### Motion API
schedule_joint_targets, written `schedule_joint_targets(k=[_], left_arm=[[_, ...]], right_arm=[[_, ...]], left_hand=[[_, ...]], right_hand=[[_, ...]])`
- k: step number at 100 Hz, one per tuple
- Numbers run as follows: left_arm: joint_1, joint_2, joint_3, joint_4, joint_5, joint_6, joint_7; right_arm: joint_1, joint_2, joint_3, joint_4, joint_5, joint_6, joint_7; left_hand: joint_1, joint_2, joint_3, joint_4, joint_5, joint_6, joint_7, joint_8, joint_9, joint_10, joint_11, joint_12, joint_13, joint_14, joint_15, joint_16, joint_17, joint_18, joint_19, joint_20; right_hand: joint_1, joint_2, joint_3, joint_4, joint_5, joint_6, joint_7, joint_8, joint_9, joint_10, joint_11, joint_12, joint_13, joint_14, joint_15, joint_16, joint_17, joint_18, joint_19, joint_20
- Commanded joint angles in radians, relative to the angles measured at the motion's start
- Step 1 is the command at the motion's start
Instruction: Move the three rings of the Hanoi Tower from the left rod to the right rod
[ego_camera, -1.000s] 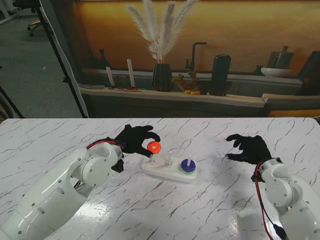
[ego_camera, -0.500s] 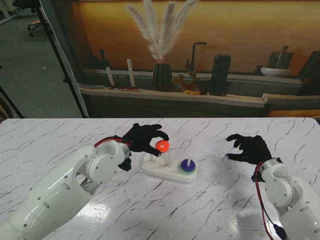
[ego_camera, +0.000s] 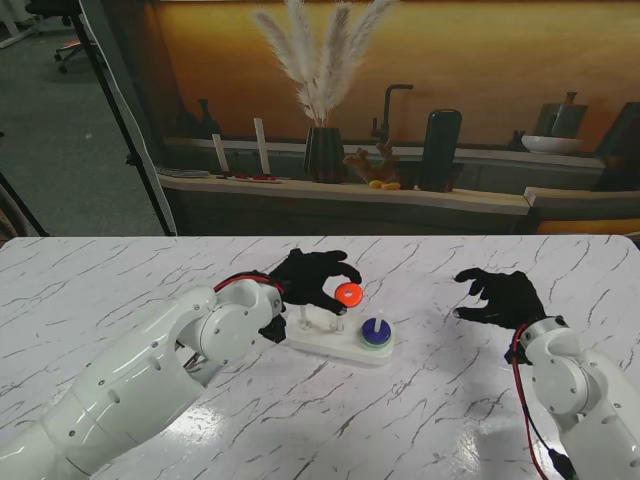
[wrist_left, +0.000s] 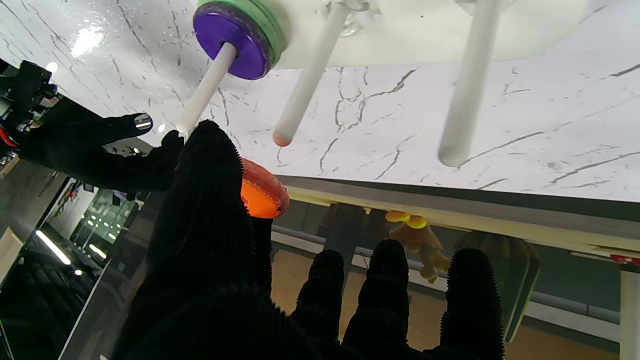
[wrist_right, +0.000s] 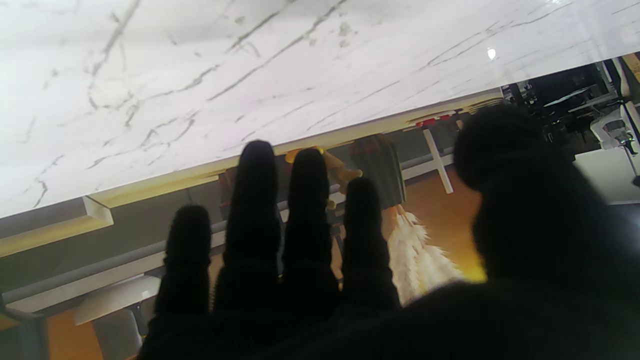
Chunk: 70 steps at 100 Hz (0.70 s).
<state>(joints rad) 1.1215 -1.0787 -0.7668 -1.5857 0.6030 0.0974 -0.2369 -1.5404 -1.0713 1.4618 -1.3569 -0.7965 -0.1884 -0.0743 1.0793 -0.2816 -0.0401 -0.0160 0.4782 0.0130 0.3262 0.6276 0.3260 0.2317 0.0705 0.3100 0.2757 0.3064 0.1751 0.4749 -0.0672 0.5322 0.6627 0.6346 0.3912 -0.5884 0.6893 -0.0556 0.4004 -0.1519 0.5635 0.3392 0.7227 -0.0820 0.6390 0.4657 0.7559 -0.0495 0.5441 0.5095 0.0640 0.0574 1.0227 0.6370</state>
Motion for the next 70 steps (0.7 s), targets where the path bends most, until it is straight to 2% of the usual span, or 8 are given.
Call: schedule_joint_targets(k=[1,70], left_arm=[[-0.011,-0.017,0.013,0.006,-0.009,-0.013,-0.009],[-0.066,-0.050,0.111,0.056,-0.078,0.003,0.036]], right_arm=[[-0.007,-0.006,-0.003,0.003,0.001,0.001,0.000],[-0.013,-0.005,0.006,0.005,-0.002,-0.001,-0.002]], left_hand=[[0.048,0.039,0.034,0.000,0.082,-0.047,0.103,0.035,0.014,-0.002,0.003,0.020,0.015,0.013,0.008,0.011,-0.003,0.035,0.034,0.010],[0.049,0.039,0.034,0.000,0.082,-0.046,0.105,0.034,0.016,-0.001,0.004,0.021,0.018,0.008,0.009,0.013,-0.005,0.036,0.032,0.010]], right_hand=[[-0.005,0.007,-0.012,0.017,0.018,-0.026,0.009,0.002,0.025,-0.021,0.017,0.014,0.012,-0.007,0.016,0.015,-0.011,0.324,0.009,-0.002],[-0.005,0.007,-0.012,0.016,0.019,-0.026,0.010,0.002,0.026,-0.021,0.017,0.014,0.011,-0.008,0.016,0.015,-0.011,0.323,0.009,-0.002]])
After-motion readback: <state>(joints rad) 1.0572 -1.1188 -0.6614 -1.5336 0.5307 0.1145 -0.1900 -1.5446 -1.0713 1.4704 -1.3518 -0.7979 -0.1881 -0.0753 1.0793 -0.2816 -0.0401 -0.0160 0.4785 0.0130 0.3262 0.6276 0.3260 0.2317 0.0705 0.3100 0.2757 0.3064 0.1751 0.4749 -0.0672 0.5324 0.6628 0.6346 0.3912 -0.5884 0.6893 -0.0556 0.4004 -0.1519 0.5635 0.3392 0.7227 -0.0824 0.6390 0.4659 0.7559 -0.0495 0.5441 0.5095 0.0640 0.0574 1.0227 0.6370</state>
